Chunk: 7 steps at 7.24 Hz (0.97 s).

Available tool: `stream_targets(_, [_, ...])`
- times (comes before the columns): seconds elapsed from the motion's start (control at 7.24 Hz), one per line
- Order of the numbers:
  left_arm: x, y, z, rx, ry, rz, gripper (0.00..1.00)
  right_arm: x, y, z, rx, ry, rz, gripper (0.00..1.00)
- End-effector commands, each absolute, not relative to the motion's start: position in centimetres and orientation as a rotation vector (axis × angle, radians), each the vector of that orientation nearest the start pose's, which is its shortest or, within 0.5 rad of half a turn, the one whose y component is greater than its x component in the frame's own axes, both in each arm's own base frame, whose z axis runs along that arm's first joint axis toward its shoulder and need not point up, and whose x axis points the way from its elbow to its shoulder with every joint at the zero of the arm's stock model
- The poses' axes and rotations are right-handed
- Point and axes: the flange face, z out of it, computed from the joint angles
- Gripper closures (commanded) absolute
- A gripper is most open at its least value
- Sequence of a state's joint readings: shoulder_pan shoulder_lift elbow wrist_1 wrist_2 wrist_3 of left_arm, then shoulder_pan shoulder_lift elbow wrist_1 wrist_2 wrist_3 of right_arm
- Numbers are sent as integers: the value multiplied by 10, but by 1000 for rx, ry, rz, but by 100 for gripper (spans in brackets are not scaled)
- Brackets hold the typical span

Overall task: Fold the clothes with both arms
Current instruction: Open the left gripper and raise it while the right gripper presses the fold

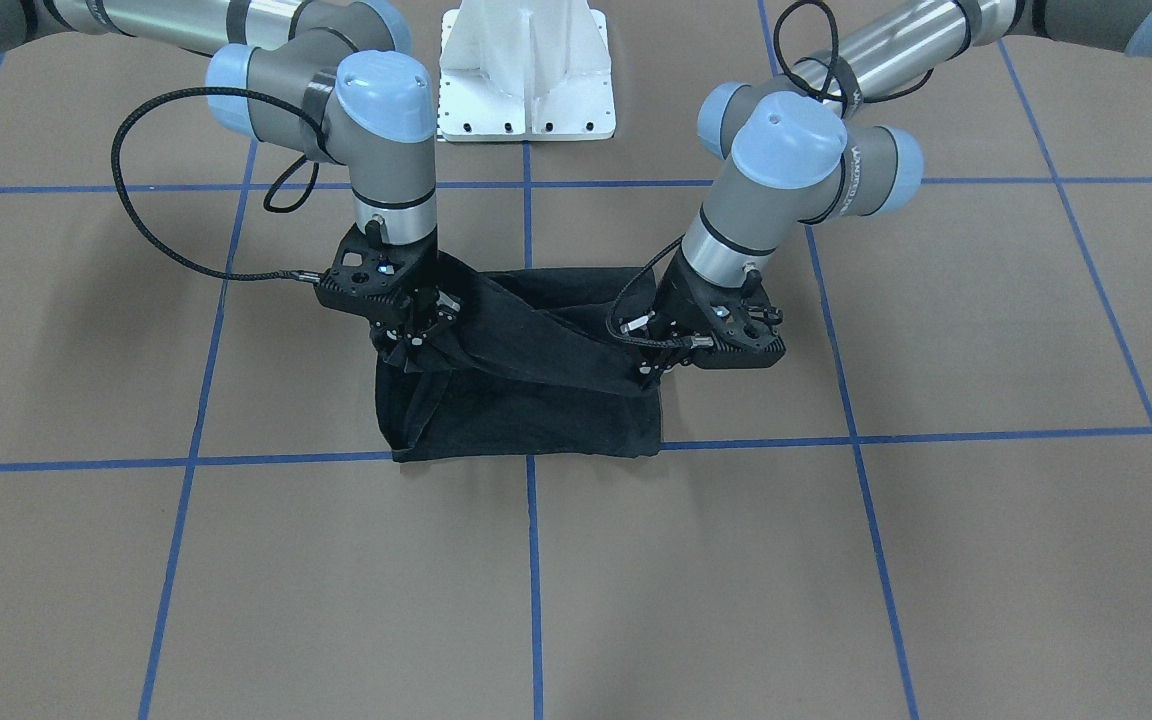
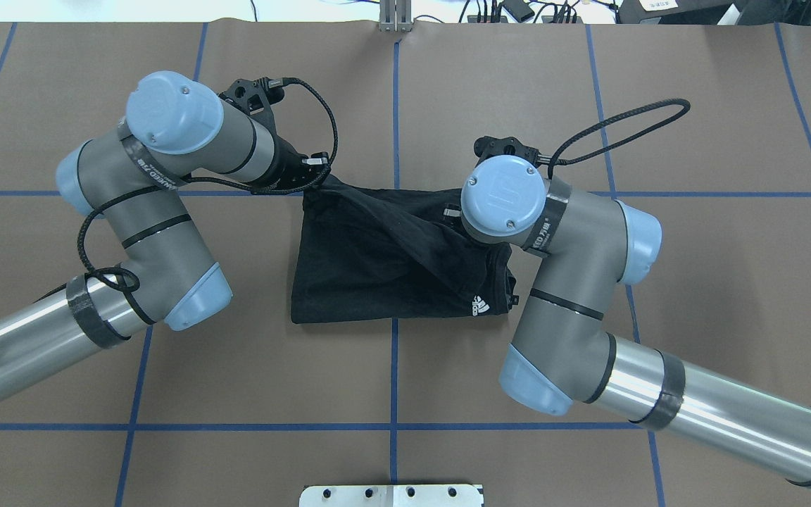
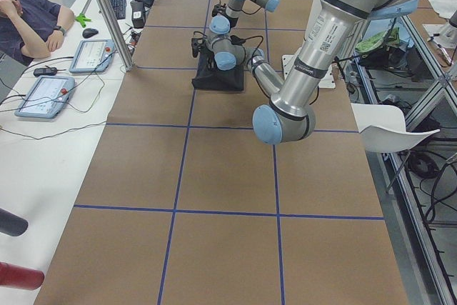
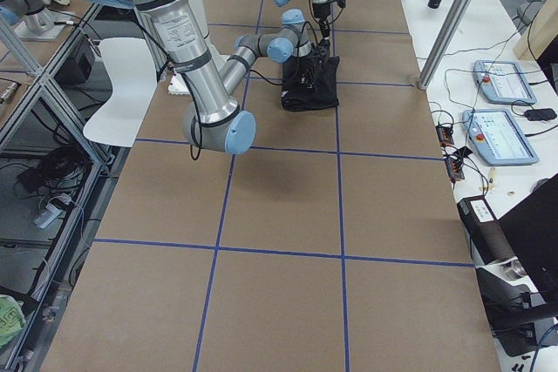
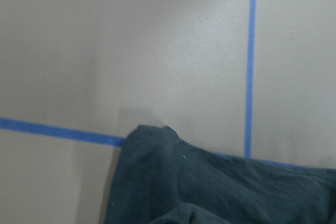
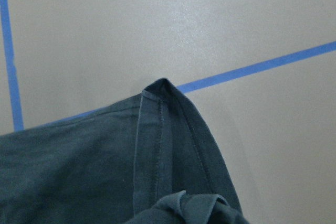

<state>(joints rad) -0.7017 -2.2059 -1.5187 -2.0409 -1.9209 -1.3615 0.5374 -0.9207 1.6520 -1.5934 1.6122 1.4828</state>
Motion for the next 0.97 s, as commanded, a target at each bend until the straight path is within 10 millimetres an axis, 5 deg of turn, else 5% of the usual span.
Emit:
stream_targets(0.0, [485, -549, 259, 195, 1042, -259, 34, -537, -496, 261, 180, -668, 430, 42])
stream_targets(0.14, [485, -551, 257, 219, 1056, -265, 0, -537, -515, 274, 193, -688, 447, 1])
stream_targets(0.55, [435, -579, 244, 231, 1103, -171, 0, -464, -565, 237, 20, -848, 356, 0])
stream_targets(0.83, [423, -581, 258, 248, 1092, -101, 0, -449, -526, 186, 2, -898, 311, 0])
